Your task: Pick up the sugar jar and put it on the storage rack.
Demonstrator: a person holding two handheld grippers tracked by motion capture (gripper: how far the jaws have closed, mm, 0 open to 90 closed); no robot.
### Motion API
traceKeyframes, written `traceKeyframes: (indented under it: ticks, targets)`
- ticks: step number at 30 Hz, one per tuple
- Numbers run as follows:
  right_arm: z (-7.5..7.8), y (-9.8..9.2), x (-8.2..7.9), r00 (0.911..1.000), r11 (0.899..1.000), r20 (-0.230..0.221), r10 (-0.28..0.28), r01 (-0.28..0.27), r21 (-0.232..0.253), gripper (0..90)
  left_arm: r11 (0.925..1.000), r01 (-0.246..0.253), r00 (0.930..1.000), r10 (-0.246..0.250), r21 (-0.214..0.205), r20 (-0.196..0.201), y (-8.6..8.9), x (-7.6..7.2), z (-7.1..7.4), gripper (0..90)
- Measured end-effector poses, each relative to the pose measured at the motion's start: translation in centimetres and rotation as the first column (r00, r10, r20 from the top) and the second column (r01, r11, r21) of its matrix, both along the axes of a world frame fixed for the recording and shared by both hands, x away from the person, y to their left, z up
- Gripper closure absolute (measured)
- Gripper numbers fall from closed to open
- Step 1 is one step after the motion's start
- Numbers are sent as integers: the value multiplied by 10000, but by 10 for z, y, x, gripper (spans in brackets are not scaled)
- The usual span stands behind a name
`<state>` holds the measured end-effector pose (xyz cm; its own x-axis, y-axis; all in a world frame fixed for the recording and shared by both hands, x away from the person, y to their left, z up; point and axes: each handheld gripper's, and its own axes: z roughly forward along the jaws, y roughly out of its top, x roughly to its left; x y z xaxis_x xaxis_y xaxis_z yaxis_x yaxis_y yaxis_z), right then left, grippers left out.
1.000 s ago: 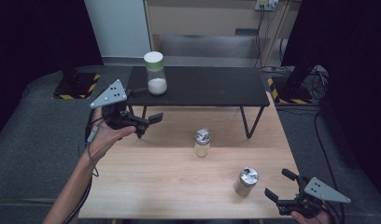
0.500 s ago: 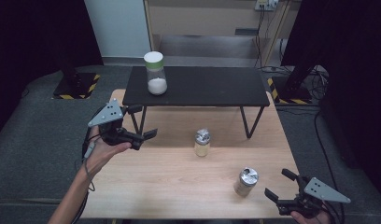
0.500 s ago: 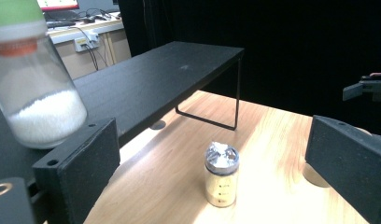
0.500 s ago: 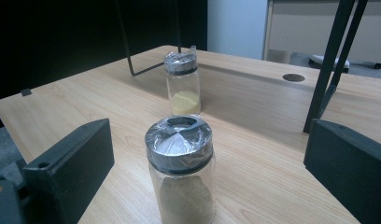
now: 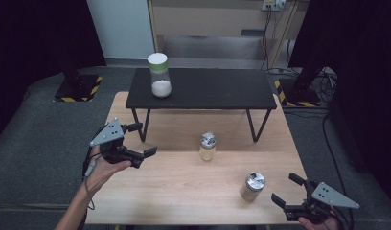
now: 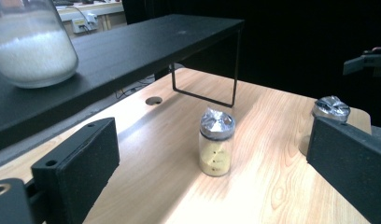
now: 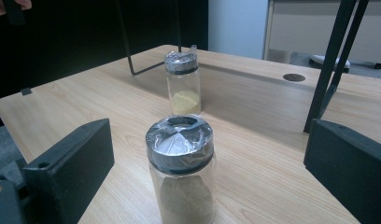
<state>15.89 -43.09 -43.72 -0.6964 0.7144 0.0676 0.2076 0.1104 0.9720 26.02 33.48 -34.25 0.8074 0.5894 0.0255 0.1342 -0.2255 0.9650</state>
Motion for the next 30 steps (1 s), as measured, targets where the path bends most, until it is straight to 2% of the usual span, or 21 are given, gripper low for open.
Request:
traceKeyframes:
  ticks: [16,30]
  targets:
    - [0,1,0,10000,10000,8,6,-6,-21,21,9996,-284,9983,283,-5,-514,15,-26,-35,15]
    - [1,1,0,10000,10000,18,7,-7,-53,21,9990,-454,9971,454,28,-615,17,-42,-56,20]
